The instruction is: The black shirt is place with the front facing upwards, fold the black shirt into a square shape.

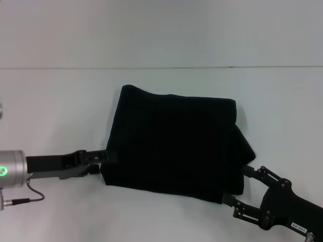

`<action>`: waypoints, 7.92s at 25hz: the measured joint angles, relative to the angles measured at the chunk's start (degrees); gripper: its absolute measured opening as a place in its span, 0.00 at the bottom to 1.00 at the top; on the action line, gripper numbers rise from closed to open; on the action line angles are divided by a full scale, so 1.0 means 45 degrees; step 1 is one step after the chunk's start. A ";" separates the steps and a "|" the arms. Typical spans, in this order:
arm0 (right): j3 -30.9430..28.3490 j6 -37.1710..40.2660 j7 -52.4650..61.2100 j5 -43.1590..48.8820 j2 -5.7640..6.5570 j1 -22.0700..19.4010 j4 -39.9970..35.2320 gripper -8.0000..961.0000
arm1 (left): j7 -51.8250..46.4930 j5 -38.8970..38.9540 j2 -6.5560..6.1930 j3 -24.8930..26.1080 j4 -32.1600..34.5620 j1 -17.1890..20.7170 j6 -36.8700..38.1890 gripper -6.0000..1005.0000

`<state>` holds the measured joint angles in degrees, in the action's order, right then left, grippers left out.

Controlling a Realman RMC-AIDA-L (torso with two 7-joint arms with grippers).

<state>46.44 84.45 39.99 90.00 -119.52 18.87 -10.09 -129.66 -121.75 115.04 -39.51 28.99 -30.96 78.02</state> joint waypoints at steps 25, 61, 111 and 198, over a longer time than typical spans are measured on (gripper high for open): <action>-0.0021 -0.0315 0.1085 -0.0004 0.0002 0.0151 -0.0006 0.97 | -0.0059 -0.0737 0.0572 -0.1441 0.1327 -0.0146 -0.1067 0.38; 0.0554 -0.2824 0.3968 0.2875 -0.0136 0.2977 -0.0288 0.97 | 0.0325 -0.0336 0.0608 -0.1259 0.1345 -0.0072 -0.0638 0.05; -0.1532 0.0600 0.2455 0.2654 -0.0095 0.0667 -0.1311 0.97 | 0.6314 0.1658 0.0730 0.2311 0.1919 0.1000 0.2791 0.44; -0.3020 -0.0781 -0.1903 0.2634 -0.0152 0.0763 0.0638 0.97 | 1.6640 0.2801 0.1982 0.1335 0.1083 0.3895 0.2740 0.94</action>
<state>32.85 80.94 31.43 101.86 -120.21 22.30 -7.22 -54.78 -109.15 123.96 -33.50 33.86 -13.43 90.35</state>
